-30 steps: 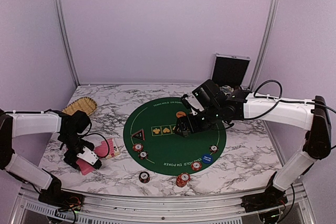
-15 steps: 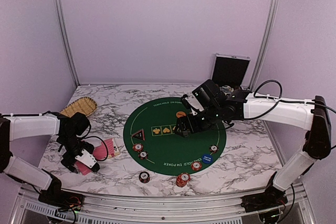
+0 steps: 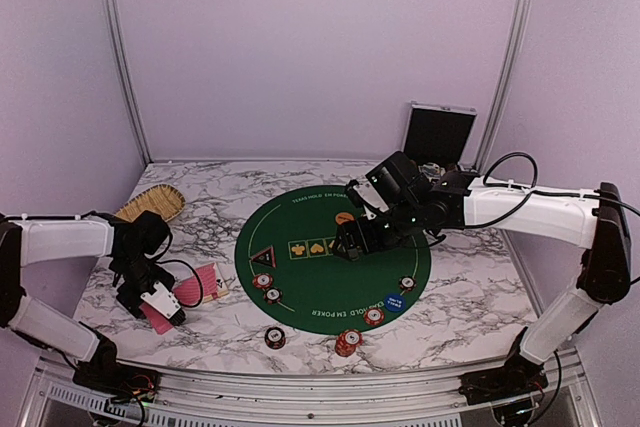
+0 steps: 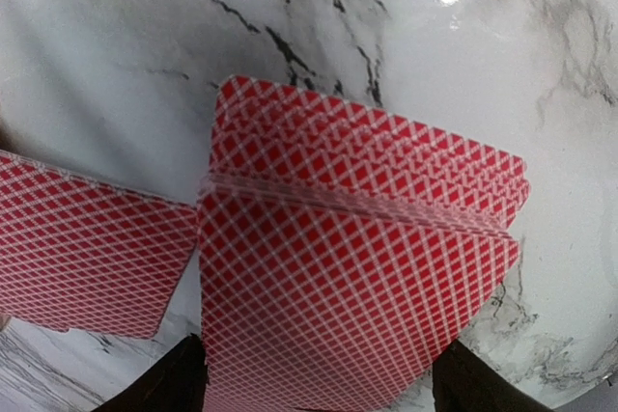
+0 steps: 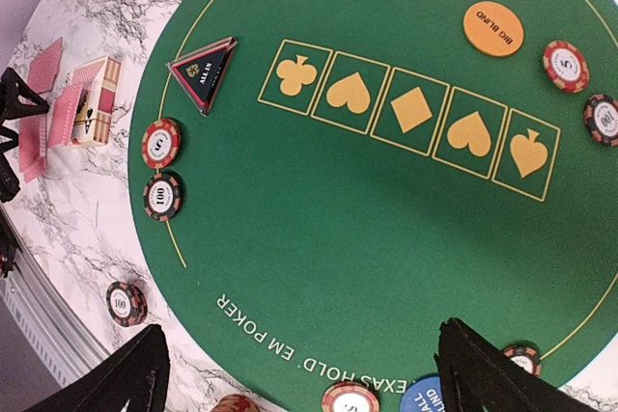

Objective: Distribute texas hold em gaming equipment

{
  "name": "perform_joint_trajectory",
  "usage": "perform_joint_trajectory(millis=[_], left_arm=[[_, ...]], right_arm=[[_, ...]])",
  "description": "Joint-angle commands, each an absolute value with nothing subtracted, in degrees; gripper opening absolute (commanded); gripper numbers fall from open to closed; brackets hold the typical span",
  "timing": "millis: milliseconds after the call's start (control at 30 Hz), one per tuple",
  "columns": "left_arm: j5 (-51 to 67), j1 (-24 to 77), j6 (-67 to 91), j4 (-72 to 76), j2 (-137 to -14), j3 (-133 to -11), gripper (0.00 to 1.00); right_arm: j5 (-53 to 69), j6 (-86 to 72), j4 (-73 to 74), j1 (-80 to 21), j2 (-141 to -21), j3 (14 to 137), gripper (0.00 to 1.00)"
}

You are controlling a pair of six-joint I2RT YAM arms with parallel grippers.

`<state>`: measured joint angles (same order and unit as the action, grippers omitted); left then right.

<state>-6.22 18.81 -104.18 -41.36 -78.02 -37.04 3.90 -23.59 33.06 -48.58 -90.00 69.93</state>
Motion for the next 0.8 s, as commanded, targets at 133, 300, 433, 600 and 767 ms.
perform_joint_trajectory(millis=[133,300,433,600,767], left_arm=[[-4.2,19.1,-100.9,-39.9,-76.6,-31.6,0.62],[-2.5,20.1,-96.8,-39.6,-75.2,-32.3,0.51],[-1.3,20.8,-93.6,-39.8,-73.6,-33.6,0.39],[1.4,21.8,-89.0,-42.8,-72.3,-36.7,0.26],[3.6,22.2,-86.4,-46.6,-70.7,-38.7,0.12]], right_arm=[[3.2,-24.1,32.6,-47.9,-88.7,71.2,0.94],[4.1,-24.7,31.6,-47.9,-88.7,70.5,0.94],[5.3,-25.0,30.3,-47.9,-89.0,70.0,0.94],[8.5,-26.5,27.2,-47.9,-89.5,68.4,0.94],[13.9,-29.5,21.7,-47.7,-90.0,66.4,0.94]])
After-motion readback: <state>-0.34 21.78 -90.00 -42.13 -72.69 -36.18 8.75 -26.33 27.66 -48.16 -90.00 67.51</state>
